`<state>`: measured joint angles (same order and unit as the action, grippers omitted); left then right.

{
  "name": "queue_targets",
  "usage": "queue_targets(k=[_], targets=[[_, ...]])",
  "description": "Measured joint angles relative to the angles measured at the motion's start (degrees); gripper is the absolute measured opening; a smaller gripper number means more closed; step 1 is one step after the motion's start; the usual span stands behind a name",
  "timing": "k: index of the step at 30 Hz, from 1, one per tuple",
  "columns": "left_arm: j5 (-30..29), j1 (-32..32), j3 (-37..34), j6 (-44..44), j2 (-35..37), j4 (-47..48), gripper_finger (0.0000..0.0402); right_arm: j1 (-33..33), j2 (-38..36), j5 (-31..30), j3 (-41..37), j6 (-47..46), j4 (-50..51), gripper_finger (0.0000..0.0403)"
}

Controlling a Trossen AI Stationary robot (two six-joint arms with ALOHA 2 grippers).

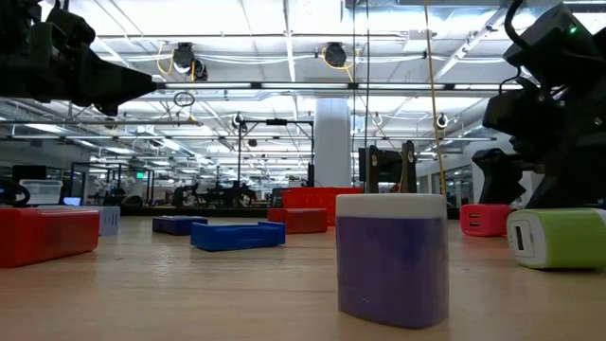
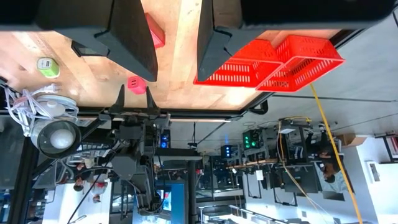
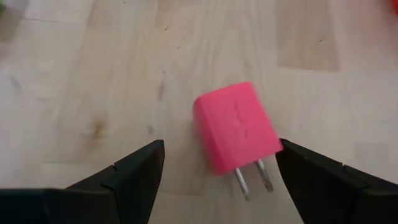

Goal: Pick & Place Office items
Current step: Put the pink charger adapter into the top red bin

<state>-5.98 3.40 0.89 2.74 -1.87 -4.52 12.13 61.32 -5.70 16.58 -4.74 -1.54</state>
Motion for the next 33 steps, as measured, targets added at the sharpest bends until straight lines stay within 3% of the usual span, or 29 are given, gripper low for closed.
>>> queue_targets(k=[6, 15, 33], targets=[[0.0, 0.0, 0.0, 0.0, 0.0, 0.0, 0.0115, 0.4, 0.0, 1.3, 0.0, -1.7, -0.4, 0.0297], [0.0, 0.0, 0.0, 0.0, 0.0, 0.0, 0.0115, 0.4, 0.3, -3.4, 0.0, -6.7, -0.4, 0.0297], [0.0, 0.0, 0.0, 0.0, 0.0, 0.0, 0.0115, 0.4, 3.5, -4.8, 0.1, -6.6, -1.3, 0.0297]])
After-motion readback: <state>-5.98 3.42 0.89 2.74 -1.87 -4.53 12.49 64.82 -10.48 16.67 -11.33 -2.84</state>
